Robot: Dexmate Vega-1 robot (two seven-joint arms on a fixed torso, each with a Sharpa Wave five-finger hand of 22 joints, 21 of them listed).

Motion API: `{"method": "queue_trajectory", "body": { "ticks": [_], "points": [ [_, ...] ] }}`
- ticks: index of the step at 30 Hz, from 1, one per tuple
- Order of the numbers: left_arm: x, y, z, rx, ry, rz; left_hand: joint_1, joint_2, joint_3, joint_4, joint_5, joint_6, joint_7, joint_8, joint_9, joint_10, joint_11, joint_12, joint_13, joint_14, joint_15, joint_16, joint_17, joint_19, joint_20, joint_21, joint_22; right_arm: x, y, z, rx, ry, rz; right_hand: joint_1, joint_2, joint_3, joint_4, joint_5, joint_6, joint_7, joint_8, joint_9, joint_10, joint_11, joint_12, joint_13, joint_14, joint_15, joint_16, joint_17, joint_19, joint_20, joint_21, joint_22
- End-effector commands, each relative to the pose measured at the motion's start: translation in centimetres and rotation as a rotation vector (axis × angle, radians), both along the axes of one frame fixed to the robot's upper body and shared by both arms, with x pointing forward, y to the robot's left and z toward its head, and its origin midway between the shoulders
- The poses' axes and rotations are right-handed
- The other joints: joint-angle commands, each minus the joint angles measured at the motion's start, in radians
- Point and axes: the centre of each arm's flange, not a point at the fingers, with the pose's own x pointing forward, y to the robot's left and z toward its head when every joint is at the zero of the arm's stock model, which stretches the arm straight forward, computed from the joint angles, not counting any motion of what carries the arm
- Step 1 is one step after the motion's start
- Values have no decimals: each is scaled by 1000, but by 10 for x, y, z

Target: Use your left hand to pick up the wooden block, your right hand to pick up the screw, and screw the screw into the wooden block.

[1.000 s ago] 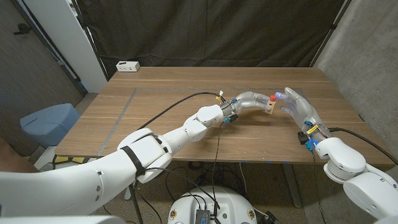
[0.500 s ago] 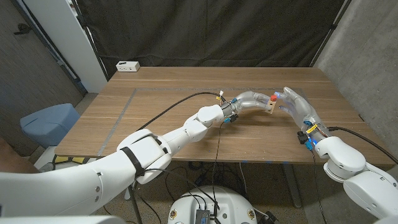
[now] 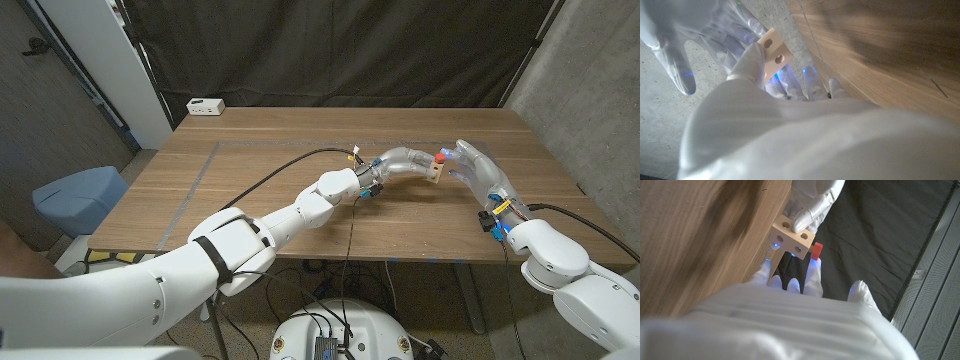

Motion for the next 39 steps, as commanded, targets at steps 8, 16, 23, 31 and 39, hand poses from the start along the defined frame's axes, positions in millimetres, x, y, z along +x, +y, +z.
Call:
{"method": "queue_trajectory", "body": {
  "ticks": [8, 16, 23, 31, 39],
  "points": [
    [4, 1, 2, -2, 9, 3, -70, 85, 70, 63, 4, 77, 19, 23, 4, 9, 0, 28, 5, 7, -59, 3, 4, 7, 1, 6, 4, 0, 0, -1, 7, 15, -9, -2, 4, 3, 0, 8, 30, 5, 8, 3, 25, 1, 10, 4, 13, 3, 11, 2, 15, 0, 9, 1],
    [5, 2, 2, -1, 16, 5, -70, 83, 69, 62, 4, 76, 19, 22, 4, 11, 1, 29, 5, 8, -61, 3, 4, 7, 0, 6, 4, 0, 1, -2, 9, 22, -11, -1, 5, 3, -1, 8, 37, 7, 8, 3, 28, -2, 10, 4, 18, 3, 12, 1, 17, -2, 9, 1],
    [7, 3, 2, -1, 21, 10, -69, 85, 69, 63, 4, 76, 18, 22, 4, 9, 2, 29, 5, 8, -61, 4, 4, 7, 1, 6, 4, 1, 2, -2, 13, 27, -14, -1, 6, 4, -1, 8, 39, 6, 7, 3, 34, -3, 11, 4, 21, 2, 13, 1, 18, -1, 9, 1],
    [10, 4, 3, 1, 33, 18, -71, 85, 70, 63, 4, 76, 19, 22, 4, 8, 0, 29, 6, 7, -60, 3, 4, 7, 1, 6, 4, 2, 3, -2, 15, 32, -17, -1, 7, 4, -1, 8, 48, 7, 7, 3, 42, -6, 12, 4, 23, 1, 14, 1, 20, 0, 9, 1],
    [13, 5, 3, 7, 47, 26, -71, 84, 70, 63, 4, 79, 18, 23, 4, 10, 1, 30, 6, 8, -60, 3, 4, 7, 1, 6, 4, 3, 7, -3, 19, 36, -12, 0, 9, 5, -1, 9, 60, 10, 9, 3, 50, -10, 13, 4, 28, 1, 15, 0, 22, -1, 9, 1]
  ]
}}
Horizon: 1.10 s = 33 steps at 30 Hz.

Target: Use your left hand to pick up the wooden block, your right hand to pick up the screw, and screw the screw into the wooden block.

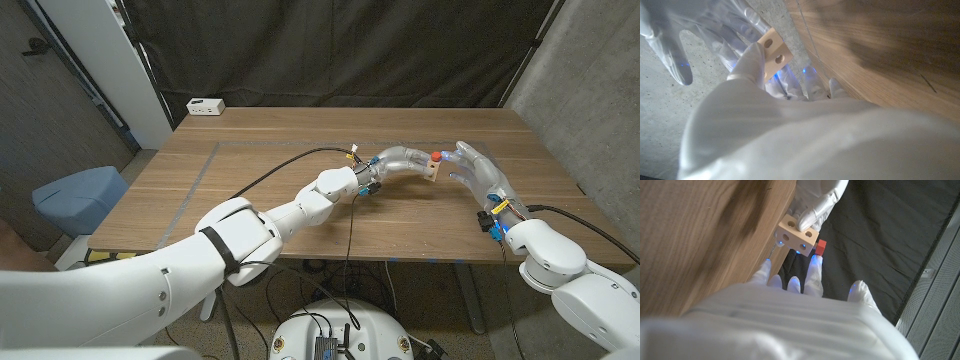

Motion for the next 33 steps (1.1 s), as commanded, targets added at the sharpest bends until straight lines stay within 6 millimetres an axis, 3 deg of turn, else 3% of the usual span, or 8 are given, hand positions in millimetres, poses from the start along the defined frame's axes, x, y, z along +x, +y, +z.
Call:
{"method": "queue_trajectory", "body": {
  "ticks": [1, 33],
  "points": [
    [4, 2, 0, 7, 20, 9, -71, 84, 69, 64, 7, 77, 18, 22, 4, 9, 0, 30, 6, 8, -60, 3, 4, 7, 1, 6, 4, 1, 5, 0, 5, 6, 7, 0, 8, 5, -1, 4, 22, 4, 6, 3, 13, -7, 9, 4, 11, 1, 9, 0, 9, 6, 5, 2],
    [9, 5, 3, 16, 34, 26, -71, 87, 72, 65, 7, 78, 20, 23, 5, 9, 0, 30, 5, 7, -58, 2, 4, 7, 2, 6, 4, 8, 12, 3, 0, 3, 57, 1, 10, 7, -2, 5, 66, 9, 9, 3, 40, -13, 10, 4, 24, -3, 11, -2, 21, 4, 6, 1]
  ]
}}
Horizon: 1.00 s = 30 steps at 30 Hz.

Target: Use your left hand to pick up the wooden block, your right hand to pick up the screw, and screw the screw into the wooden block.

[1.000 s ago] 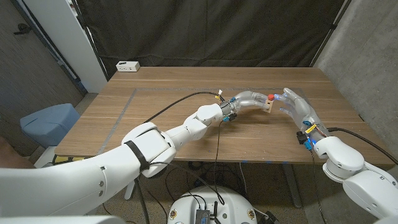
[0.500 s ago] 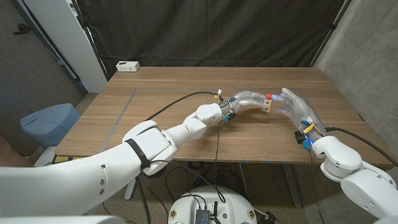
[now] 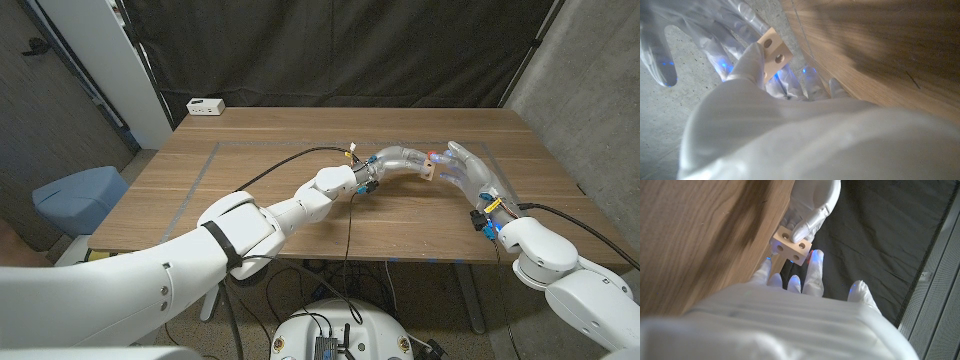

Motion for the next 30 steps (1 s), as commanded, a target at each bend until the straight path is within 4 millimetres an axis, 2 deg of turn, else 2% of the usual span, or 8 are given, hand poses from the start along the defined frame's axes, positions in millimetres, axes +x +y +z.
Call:
{"method": "queue_trajectory", "body": {
  "ticks": [1, 16, 19, 24, 30],
  "points": [
    [2, 1, 2, 3, 3, 6, -70, 87, 72, 64, 5, 77, 19, 22, 5, 9, -4, 30, 5, 8, -59, 3, 4, 7, 1, 6, 4, 0, 1, 1, 1, -3, 11, 1, 10, 7, -2, 5, 9, -1, 0, 2, 6, 0, 2, 4, 8, 2, 5, 3, 4, 0, 6, 2],
    [-1, -1, 2, 0, -13, -4, -70, 85, 71, 63, 5, 79, 20, 23, 5, 10, -1, 30, 5, 9, -60, 4, 4, 7, 1, 6, 4, -10, -11, -1, 15, -12, -48, 1, 9, 7, -2, 5, 24, 8, -1, 2, 20, 12, 3, 4, 14, 3, 6, 3, 6, 2, 5, 2],
    [-2, -1, 1, -1, -16, -6, -71, 85, 72, 63, 5, 78, 20, 23, 5, 9, -2, 29, 4, 8, -60, 3, 4, 8, 1, 6, 4, -12, -13, -1, 25, -19, -67, 6, 10, 10, -5, 5, 36, 19, 0, 3, 30, 21, 4, 4, 26, 2, 9, 2, 18, 0, 9, 1],
    [-4, -2, 1, -3, -22, -10, -70, 86, 71, 63, 5, 77, 19, 22, 5, 10, -6, 30, 4, 8, -58, 4, 5, 8, 2, 6, 4, -13, -16, -2, 34, -25, -86, 11, 9, 12, -9, 5, 44, 22, 0, 3, 37, 25, 5, 4, 37, 2, 11, 0, 28, 2, 11, 1],
    [-5, -4, 0, -3, -25, -13, -69, 85, 71, 62, 5, 78, 18, 23, 5, 10, -5, 30, 5, 7, -60, 4, 5, 7, 0, 6, 4, -13, -18, -2, 37, -26, -88, 15, 6, 13, -12, 5, 18, 17, -14, 3, 24, 36, -4, 4, 37, 2, 8, -1, 31, 2, 10, 1]
  ]
}}
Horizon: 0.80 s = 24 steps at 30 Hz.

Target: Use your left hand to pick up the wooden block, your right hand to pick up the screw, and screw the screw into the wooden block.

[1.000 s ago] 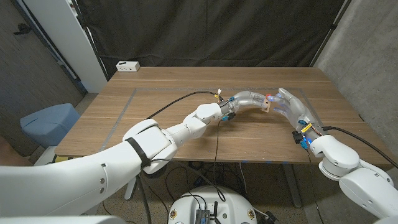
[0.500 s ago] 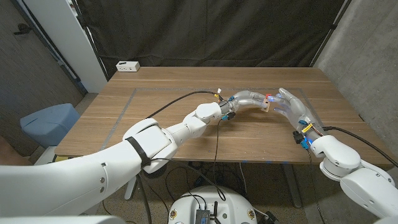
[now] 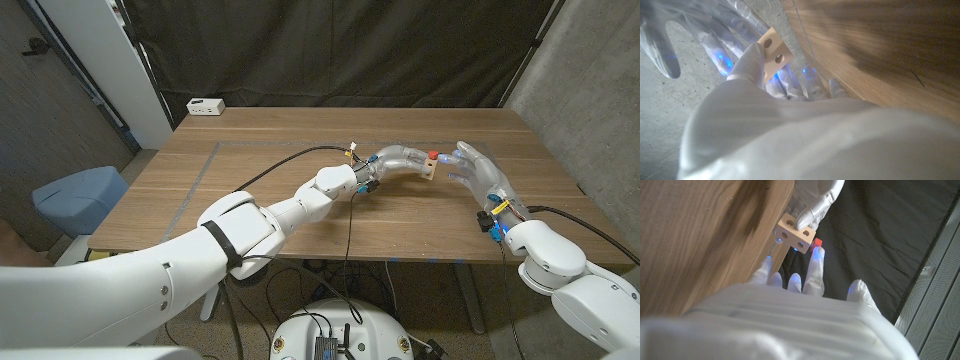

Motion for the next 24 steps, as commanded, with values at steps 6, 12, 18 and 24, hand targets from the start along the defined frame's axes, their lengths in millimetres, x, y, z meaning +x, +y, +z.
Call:
{"method": "queue_trajectory", "body": {
  "ticks": [6, 12, 18, 24],
  "points": [
    [-4, -3, -2, -2, -15, -11, -69, 85, 71, 62, 3, 79, 18, 23, 5, 9, 1, 30, 5, 7, -60, 4, 5, 8, 0, 6, 4, -1, -6, 0, 11, -11, -24, 8, -1, 4, -3, 4, -61, -21, -27, 3, -27, 10, -15, 4, -4, 7, -1, 1, 4, 1, -2, 3],
    [-5, -3, -3, -4, -19, -15, -70, 84, 71, 63, 3, 79, 20, 23, 5, 10, 0, 31, 5, 8, -60, 4, 5, 8, 0, 6, 4, 2, -4, 1, 3, -11, -12, 6, -3, 2, -2, 3, -106, -33, -37, 3, -51, 8, -22, 5, -19, 11, -7, 2, -6, 1, -7, 4],
    [-6, -3, -3, -5, -22, -17, -70, 84, 71, 63, 3, 78, 20, 22, 5, 11, 0, 31, 5, 9, -60, 4, 5, 8, 0, 6, 4, 5, -3, 3, -7, -11, 1, 2, -4, 0, 0, 3, -159, -52, -42, 2, -83, -1, -27, 5, -36, 13, -13, 4, -17, 1, -11, 4],
    [-7, -4, -4, -4, -24, -21, -71, 83, 71, 63, 3, 80, 21, 23, 5, 10, 2, 30, 4, 9, -59, 4, 5, 7, 1, 6, 4, 7, -1, 4, -16, -8, 15, -1, -4, -2, 2, 3, -191, -64, -42, 1, -107, -6, -29, 4, -54, 13, -18, 5, -31, 2, -14, 4]
  ]
}}
